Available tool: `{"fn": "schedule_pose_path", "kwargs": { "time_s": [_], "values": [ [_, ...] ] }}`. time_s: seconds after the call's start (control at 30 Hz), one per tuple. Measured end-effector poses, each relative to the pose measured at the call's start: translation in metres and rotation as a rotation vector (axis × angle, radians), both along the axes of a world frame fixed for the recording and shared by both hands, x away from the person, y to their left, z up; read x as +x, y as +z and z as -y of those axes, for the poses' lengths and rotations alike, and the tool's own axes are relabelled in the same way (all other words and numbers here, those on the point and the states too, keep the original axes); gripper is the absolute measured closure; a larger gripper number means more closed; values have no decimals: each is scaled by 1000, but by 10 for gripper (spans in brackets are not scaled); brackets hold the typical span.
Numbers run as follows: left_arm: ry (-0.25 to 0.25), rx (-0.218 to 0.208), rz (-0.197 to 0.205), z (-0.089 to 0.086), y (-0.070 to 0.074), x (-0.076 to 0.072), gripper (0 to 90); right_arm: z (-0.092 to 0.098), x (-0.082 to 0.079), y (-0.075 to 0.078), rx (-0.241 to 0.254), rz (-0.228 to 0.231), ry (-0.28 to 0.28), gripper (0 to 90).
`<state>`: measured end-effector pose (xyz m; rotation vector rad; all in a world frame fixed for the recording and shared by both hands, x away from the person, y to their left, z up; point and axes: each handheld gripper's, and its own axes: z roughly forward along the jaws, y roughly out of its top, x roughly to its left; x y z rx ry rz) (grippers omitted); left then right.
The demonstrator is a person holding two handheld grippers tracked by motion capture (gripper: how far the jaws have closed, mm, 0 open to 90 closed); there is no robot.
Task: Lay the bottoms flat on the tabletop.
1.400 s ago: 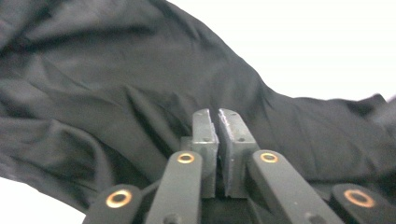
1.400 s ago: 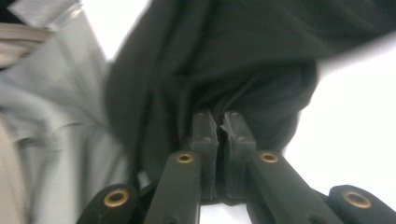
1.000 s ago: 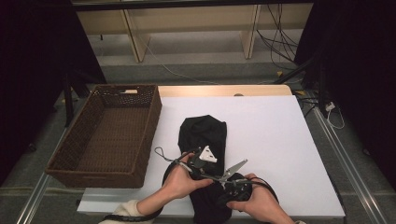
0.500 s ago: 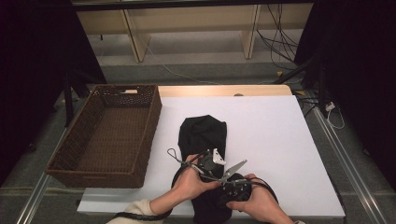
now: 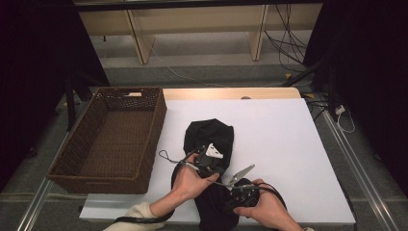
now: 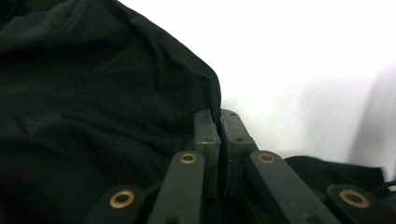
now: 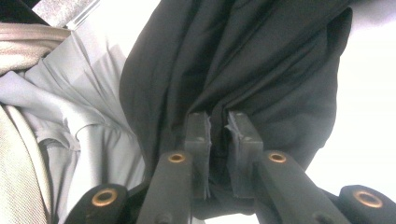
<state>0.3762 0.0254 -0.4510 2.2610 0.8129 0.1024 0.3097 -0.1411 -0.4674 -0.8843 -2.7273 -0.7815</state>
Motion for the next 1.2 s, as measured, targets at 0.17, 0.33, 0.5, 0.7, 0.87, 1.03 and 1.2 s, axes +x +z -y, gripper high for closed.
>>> {"fn": "schedule_pose_path", "kwargs": {
  "time_s": [0.17,0.33,0.5,0.7,0.87,1.03,1.2],
  "values": [
    [6,-16,-4,-3,3,1,860,0,0,0,-1,-6,-15,808],
    [14,-11,-3,-6,3,2,876,1,1,0,-3,-4,-11,810],
    [29,-32,16,-18,12,1,879,2,1,0,4,-10,-27,798],
    [59,-38,43,-42,20,-4,880,11,11,7,58,7,-132,631],
    [85,-34,53,-62,22,-8,880,29,33,15,134,82,-279,582],
    [102,-31,52,-75,24,-9,880,33,62,10,123,135,-409,576],
    [121,-31,66,-85,27,-11,880,18,83,-2,80,180,-447,567]
  ]
}}
